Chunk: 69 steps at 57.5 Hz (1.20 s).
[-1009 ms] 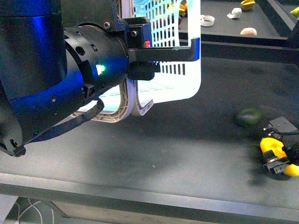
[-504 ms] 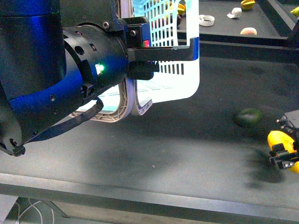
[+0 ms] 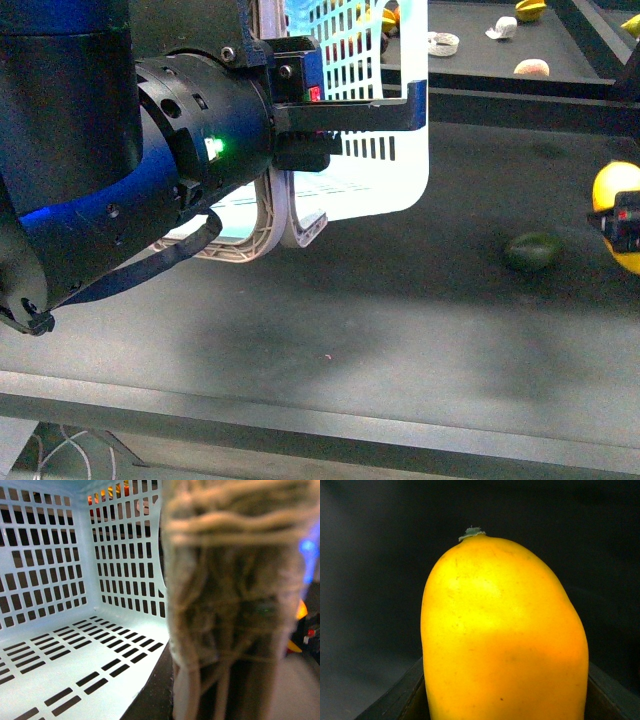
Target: Pick mango with right arm and hold basket with left
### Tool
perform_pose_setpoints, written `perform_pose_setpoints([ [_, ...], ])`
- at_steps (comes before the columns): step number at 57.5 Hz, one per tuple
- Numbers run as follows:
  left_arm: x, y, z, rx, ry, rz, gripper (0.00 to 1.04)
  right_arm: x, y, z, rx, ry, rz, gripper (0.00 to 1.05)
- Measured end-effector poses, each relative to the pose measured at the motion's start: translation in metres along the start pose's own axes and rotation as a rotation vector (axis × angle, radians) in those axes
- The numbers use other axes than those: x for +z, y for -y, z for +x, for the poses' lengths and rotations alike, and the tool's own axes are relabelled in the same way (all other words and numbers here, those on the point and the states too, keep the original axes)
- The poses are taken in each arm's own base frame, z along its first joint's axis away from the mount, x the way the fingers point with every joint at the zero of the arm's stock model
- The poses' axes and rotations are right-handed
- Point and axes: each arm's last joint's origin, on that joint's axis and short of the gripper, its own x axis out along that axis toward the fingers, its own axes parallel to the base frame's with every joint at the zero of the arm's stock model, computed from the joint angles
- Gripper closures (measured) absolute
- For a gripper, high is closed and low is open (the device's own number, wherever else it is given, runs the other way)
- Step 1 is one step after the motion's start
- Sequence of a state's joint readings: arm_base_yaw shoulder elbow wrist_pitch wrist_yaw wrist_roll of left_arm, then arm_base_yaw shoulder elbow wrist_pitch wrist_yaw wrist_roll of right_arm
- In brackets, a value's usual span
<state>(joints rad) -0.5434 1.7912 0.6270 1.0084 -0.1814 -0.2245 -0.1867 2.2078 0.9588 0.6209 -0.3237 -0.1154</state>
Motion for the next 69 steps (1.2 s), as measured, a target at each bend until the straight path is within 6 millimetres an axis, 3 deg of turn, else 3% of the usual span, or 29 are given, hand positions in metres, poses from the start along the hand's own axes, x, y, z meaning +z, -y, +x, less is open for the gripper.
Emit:
perform_pose_setpoints([
  [9,0.000,0.000,0.000,0.000,0.000,0.000,1.00,0.034,-0.039,-0.013,0.087,0.092,0.042,0.43],
  [18,0.000,0.000,0.000,0.000,0.000,0.000,1.00,0.068,-0.109,-0.030,0.291,0.195,0.112,0.43],
  [31,0.000,0.000,0.000,0.000,0.000,0.000,1.00,0.075,-0.175,-0.033,0.445,0.209,0.163,0.43],
  [44,0.000,0.000,0.000,0.000,0.000,0.000,1.00,0.086,-0.216,-0.021,0.479,0.251,0.231,0.43],
  [69,0.000,0.000,0.000,-0.001,0.000,0.000,1.00,0.086,-0.243,0.004,0.452,0.236,0.249,0.43],
])
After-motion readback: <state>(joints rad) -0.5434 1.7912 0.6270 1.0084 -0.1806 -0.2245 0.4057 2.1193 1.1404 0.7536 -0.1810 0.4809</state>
